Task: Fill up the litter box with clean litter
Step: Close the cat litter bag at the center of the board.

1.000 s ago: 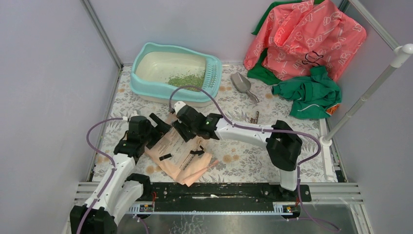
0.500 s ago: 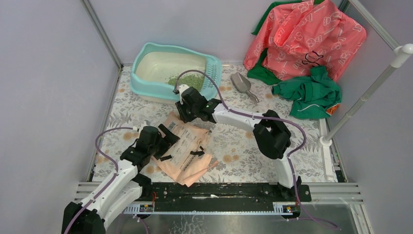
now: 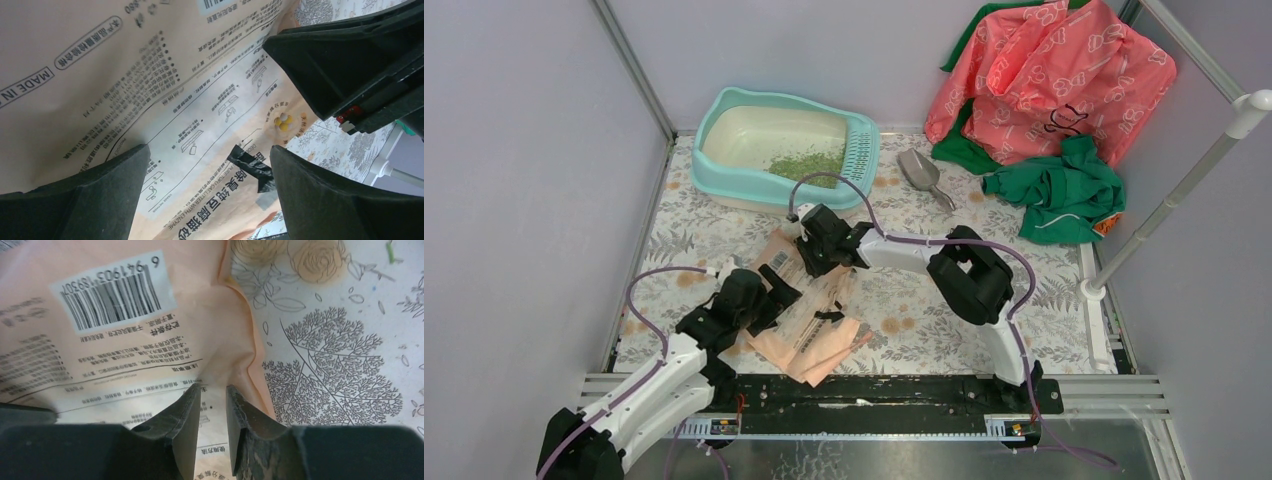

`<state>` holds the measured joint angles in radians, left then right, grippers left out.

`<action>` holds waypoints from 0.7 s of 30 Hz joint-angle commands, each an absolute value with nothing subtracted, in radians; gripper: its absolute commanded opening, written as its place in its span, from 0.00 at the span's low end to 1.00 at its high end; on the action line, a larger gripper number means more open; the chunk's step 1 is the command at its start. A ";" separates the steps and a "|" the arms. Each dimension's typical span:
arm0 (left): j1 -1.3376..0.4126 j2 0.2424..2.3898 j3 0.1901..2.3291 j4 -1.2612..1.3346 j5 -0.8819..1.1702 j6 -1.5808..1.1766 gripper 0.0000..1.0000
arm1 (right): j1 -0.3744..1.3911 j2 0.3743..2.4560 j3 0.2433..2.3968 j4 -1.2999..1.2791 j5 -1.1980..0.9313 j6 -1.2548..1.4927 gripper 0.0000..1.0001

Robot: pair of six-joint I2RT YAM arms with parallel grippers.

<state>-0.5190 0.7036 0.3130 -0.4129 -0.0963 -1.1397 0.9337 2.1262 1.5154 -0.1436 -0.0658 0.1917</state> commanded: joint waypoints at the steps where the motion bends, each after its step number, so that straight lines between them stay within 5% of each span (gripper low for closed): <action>1: -0.539 0.693 0.287 -0.431 -0.140 -1.164 0.99 | 0.939 2.154 1.495 -0.135 -0.006 0.198 0.33; 12: -0.552 0.614 0.284 -0.523 -0.143 -1.170 0.99 | 0.939 2.105 1.428 -0.165 0.193 0.193 0.33; 21: -0.562 0.574 0.284 -0.574 -0.113 -1.169 0.99 | 0.939 2.001 1.287 -0.158 0.131 0.195 0.33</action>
<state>-0.5503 0.5838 0.2939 -0.5339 -0.1097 -1.1603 0.9524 2.0495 1.3495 -0.1059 0.1081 0.2058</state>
